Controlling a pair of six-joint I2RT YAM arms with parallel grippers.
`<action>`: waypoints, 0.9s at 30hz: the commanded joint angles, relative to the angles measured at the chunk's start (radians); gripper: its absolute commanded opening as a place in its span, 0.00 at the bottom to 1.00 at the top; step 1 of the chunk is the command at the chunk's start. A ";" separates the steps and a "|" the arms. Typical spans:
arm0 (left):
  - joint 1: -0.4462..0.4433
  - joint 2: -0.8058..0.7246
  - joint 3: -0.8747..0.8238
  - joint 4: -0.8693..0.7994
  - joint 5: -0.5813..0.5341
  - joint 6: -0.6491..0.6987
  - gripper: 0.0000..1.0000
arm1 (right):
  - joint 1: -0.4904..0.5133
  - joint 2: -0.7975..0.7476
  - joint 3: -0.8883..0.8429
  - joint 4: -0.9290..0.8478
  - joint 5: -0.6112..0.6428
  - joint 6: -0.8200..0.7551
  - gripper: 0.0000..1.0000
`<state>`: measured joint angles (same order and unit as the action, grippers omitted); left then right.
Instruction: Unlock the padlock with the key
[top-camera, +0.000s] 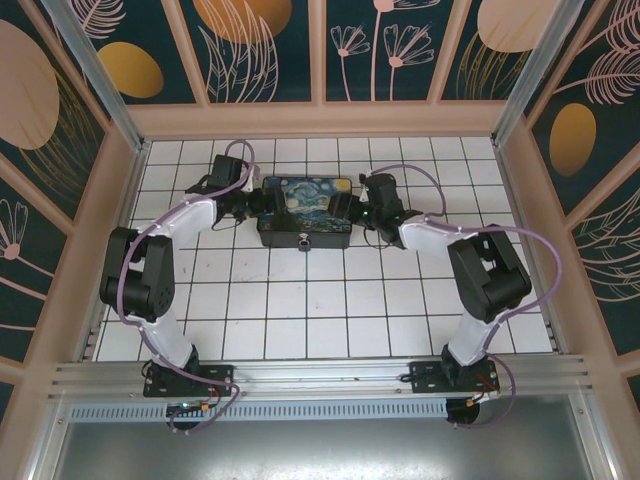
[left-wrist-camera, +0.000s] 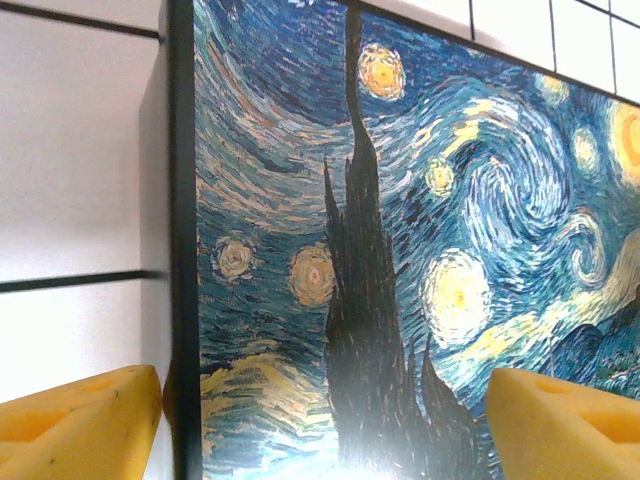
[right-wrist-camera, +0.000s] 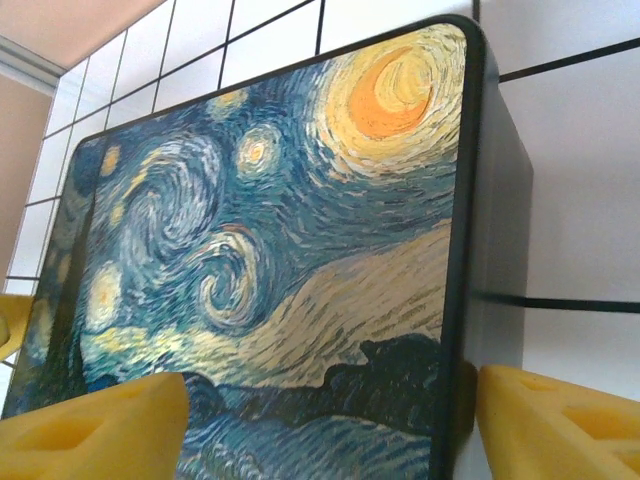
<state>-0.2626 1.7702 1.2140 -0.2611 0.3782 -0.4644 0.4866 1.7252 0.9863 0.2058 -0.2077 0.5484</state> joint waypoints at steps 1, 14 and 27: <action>-0.008 -0.026 0.035 -0.001 -0.032 0.031 0.86 | -0.073 -0.117 -0.022 -0.043 -0.013 -0.067 0.76; -0.002 -0.264 -0.059 -0.105 -0.190 0.057 0.84 | -0.348 -0.062 0.023 -0.222 -0.092 -0.394 0.60; -0.047 -0.388 -0.049 -0.146 -0.194 0.045 0.84 | -0.362 0.162 0.202 -0.287 -0.132 -0.583 0.60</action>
<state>-0.3134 1.3952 1.1461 -0.3740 0.1959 -0.4232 0.1303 1.8427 1.1305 -0.0402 -0.3111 0.0452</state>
